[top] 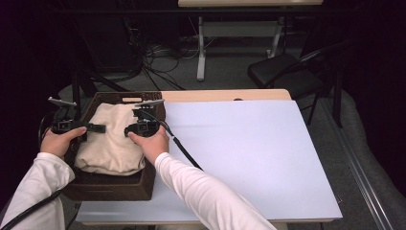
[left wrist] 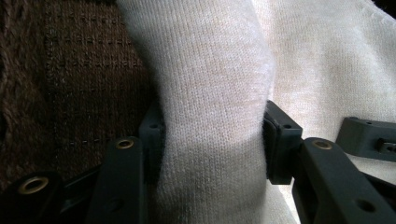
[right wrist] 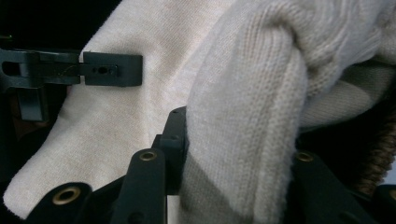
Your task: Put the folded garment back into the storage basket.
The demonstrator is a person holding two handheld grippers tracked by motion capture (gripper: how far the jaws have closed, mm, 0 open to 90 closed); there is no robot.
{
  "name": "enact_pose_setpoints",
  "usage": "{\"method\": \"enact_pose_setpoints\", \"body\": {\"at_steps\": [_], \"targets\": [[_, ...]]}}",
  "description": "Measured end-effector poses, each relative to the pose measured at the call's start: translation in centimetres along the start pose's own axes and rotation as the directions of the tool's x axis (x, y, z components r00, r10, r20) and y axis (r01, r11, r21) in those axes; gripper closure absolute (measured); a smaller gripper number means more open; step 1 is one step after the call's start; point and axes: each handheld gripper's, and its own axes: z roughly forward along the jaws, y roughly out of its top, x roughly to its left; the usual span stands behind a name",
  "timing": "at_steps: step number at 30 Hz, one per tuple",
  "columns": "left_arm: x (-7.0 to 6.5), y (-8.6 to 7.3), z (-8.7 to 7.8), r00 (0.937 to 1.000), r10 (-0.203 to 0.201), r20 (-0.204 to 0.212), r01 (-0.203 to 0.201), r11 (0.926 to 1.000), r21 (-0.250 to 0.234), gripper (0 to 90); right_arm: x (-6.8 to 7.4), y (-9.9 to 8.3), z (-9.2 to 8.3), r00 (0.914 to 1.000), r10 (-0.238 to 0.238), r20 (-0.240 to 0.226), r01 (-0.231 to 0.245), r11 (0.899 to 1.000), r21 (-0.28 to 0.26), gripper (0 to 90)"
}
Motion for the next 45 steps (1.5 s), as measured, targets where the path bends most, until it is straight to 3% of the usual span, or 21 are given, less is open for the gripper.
{"method": "enact_pose_setpoints", "body": {"at_steps": [18, 26, 30, 31, 32, 33, 34, 35, 36, 37, 39, 42, 44, 45], "targets": [[0.0, 0.1, 0.0, 0.9998, 0.013, -0.016, -0.013, 0.9999, 0.011, 52.4, -0.3, 0.0, 0.6, 0.9997, -0.005, 0.022, 0.005, 1.000, 0.002, 62.9], [0.2, 0.3, 0.1, 0.9993, 0.019, -0.032, -0.019, 0.9998, 0.004, 52.2, -0.1, 0.1, 1.1, 0.9987, -0.034, 0.039, 0.034, 0.999, 0.002, 61.2], [0.2, 0.3, 0.1, 0.9982, 0.040, -0.046, -0.041, 0.9991, -0.012, 50.4, -0.1, 0.1, 1.3, 0.9962, -0.061, 0.062, 0.062, 0.998, 0.000, 58.3], [0.2, 0.3, 0.1, 0.9968, 0.056, -0.057, -0.056, 0.9983, -0.013, 47.4, 0.1, 0.1, 1.4, 0.9918, -0.093, 0.088, 0.093, 0.996, 0.004, 52.0], [0.2, 0.3, 0.2, 0.9940, 0.068, -0.086, -0.071, 0.9969, -0.034, 47.4, 0.1, 0.1, 1.4, 0.9918, -0.093, 0.088, 0.093, 0.996, 0.004, 52.0], [0.1, 0.2, 0.3, 0.9839, 0.099, -0.149, -0.110, 0.9916, -0.068, 38.0, 0.3, 0.1, 1.4, 0.9819, -0.137, 0.130, 0.138, 0.990, 0.006, 44.8], [0.1, 0.2, 0.3, 0.9839, 0.099, -0.149, -0.110, 0.9916, -0.068, 37.3, 0.3, 0.1, 1.4, 0.9819, -0.137, 0.130, 0.138, 0.990, 0.006, 44.8], [0.1, 0.2, 0.5, 0.9787, 0.099, -0.180, -0.115, 0.9900, -0.081, 37.3, 0.4, 0.1, 1.3, 0.9740, -0.161, 0.159, 0.162, 0.987, 0.010, 42.5], [0.2, 0.1, 0.4, 0.9727, 0.112, -0.204, -0.132, 0.9874, -0.088, 35.6, 0.4, 0.0, 1.2, 0.9528, -0.221, 0.208, 0.228, 0.974, -0.007, 39.9], [0.3, 0.0, 0.4, 0.9670, 0.119, -0.225, -0.153, 0.9787, -0.137, 35.6, 0.4, 0.0, 1.2, 0.9528, -0.221, 0.208, 0.228, 0.974, -0.007, 39.9], [0.3, 0.1, 0.0, 0.9712, 0.116, -0.208, -0.150, 0.9765, -0.154, 34.0, 0.4, 0.1, 0.7, 0.9282, -0.287, 0.237, 0.301, 0.953, -0.024, 39.3], [0.1, 0.0, -0.2, 0.9754, 0.106, -0.193, -0.138, 0.9775, -0.160, 34.5, 0.6, 0.3, 0.0, 0.9313, -0.292, 0.218, 0.304, 0.952, -0.025, 38.4], [-0.1, 0.0, -0.3, 0.9781, 0.105, -0.180, -0.133, 0.9791, -0.154, 34.5, 0.5, 0.3, -0.2, 0.9230, -0.314, 0.222, 0.327, 0.945, -0.024, 38.5], [-0.2, 0.0, -0.2, 0.9788, 0.103, -0.177, -0.132, 0.9782, -0.160, 34.5, 0.6, 0.3, -0.3, 0.9250, -0.315, 0.213, 0.327, 0.945, -0.025, 38.5]]}}
